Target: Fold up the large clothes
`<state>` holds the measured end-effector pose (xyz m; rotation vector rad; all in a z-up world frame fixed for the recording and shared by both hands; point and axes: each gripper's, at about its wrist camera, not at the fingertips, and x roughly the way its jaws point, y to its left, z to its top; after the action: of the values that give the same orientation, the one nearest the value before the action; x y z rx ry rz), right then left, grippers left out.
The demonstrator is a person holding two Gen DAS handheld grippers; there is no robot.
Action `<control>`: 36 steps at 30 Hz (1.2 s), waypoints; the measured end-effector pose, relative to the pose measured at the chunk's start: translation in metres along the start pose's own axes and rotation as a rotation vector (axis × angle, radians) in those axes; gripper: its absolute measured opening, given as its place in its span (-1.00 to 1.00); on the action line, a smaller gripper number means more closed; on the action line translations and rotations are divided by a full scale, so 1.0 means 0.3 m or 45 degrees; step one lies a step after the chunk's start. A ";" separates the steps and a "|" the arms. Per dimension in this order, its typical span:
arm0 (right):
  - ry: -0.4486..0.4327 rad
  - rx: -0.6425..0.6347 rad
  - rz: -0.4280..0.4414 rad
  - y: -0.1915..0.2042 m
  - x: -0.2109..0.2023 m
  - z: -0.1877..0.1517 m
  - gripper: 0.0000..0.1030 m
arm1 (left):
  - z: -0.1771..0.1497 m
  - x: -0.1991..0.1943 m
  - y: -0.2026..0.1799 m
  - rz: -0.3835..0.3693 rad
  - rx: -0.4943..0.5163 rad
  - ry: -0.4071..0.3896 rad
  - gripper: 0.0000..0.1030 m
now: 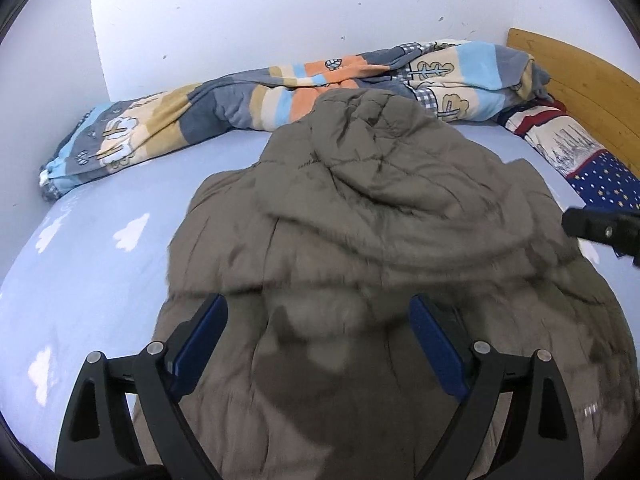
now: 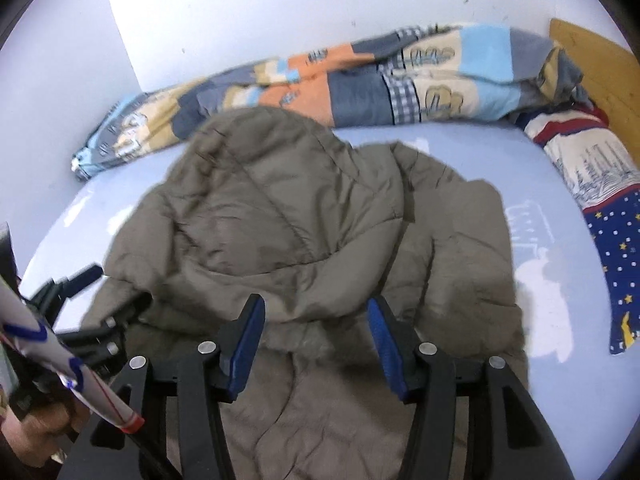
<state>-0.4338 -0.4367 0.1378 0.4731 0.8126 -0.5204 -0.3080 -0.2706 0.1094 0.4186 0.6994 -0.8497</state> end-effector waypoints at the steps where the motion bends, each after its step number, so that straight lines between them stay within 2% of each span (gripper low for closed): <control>1: -0.006 0.002 0.004 0.006 -0.021 -0.007 0.22 | -0.018 -0.028 0.000 0.002 0.000 -0.004 0.78; 8: 0.005 0.067 0.069 0.057 -0.176 -0.174 0.26 | -0.152 -0.215 0.000 0.023 0.022 -0.038 0.78; 15: 0.017 0.001 0.013 0.145 -0.305 -0.407 0.30 | -0.323 -0.348 0.014 0.051 0.011 -0.058 0.78; 21: 0.030 0.049 -0.013 0.140 -0.362 -0.591 0.36 | -0.476 -0.386 0.040 0.123 -0.047 -0.022 0.78; 27: 0.070 0.136 -0.081 0.074 -0.380 -0.728 0.36 | -0.574 -0.391 0.077 0.111 -0.099 0.056 0.78; 29: 0.085 0.163 -0.089 0.057 -0.380 -0.750 0.36 | -0.592 -0.388 0.082 0.124 -0.097 0.064 0.78; 36: 0.199 0.148 -0.150 0.058 -0.306 -0.791 0.37 | -0.654 -0.301 0.096 0.130 -0.099 0.206 0.78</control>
<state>-0.6076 -0.2627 0.0703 0.5804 0.9674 -0.6482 -0.4033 -0.0886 0.0368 0.4530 0.8508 -0.6951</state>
